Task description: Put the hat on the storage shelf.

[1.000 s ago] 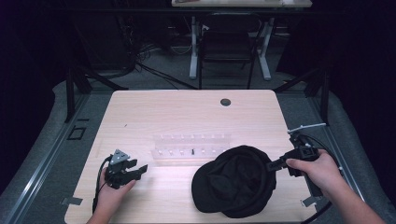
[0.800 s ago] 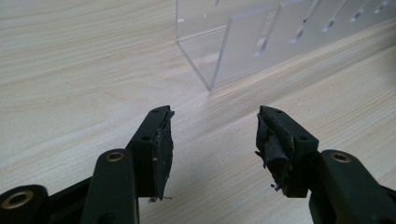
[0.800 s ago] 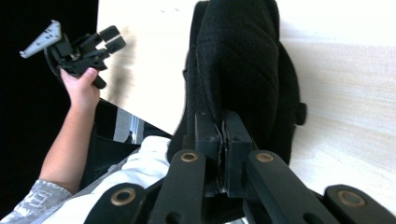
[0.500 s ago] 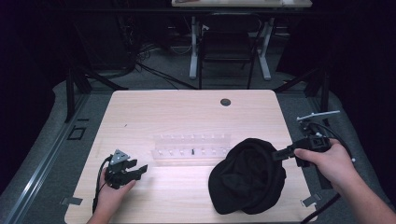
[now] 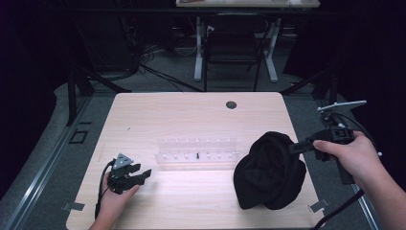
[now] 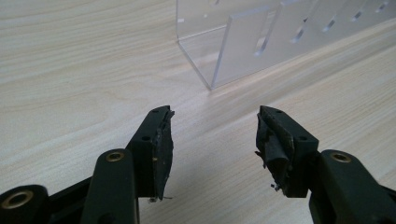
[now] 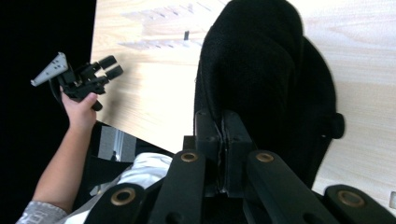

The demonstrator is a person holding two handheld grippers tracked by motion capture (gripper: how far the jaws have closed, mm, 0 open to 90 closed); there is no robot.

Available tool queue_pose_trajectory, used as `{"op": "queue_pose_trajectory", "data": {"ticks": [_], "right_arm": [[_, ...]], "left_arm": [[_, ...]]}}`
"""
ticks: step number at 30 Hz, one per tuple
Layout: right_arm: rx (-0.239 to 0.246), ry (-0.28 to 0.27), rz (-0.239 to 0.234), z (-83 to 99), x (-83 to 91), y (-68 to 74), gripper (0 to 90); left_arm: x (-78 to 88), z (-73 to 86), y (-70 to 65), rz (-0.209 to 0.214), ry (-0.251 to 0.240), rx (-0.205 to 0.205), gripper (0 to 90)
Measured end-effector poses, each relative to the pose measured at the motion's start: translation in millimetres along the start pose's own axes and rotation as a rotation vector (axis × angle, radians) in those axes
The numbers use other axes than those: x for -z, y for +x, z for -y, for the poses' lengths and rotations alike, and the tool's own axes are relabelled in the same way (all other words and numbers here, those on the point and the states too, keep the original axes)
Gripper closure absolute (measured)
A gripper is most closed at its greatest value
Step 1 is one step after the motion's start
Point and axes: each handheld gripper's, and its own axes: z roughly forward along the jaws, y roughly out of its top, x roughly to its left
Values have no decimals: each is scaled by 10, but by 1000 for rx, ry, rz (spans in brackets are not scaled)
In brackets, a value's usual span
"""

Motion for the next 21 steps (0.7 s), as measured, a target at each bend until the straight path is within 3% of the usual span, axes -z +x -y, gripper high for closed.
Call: {"op": "queue_pose_trajectory", "data": {"ticks": [2,7,14,21], "right_arm": [[-9,-12,-26,-17,63,1,879],[-26,-23,-37,-51,181,7,879],[-49,-70,-53,-92,330,-5,879],[-57,-136,-106,-182,511,42,880]], "left_arm": [[0,0,-3,1,3,0,458],[-1,1,-2,1,6,-4,458],[-3,2,-4,1,6,-4,458],[-10,1,-7,1,4,-5,457]]}}
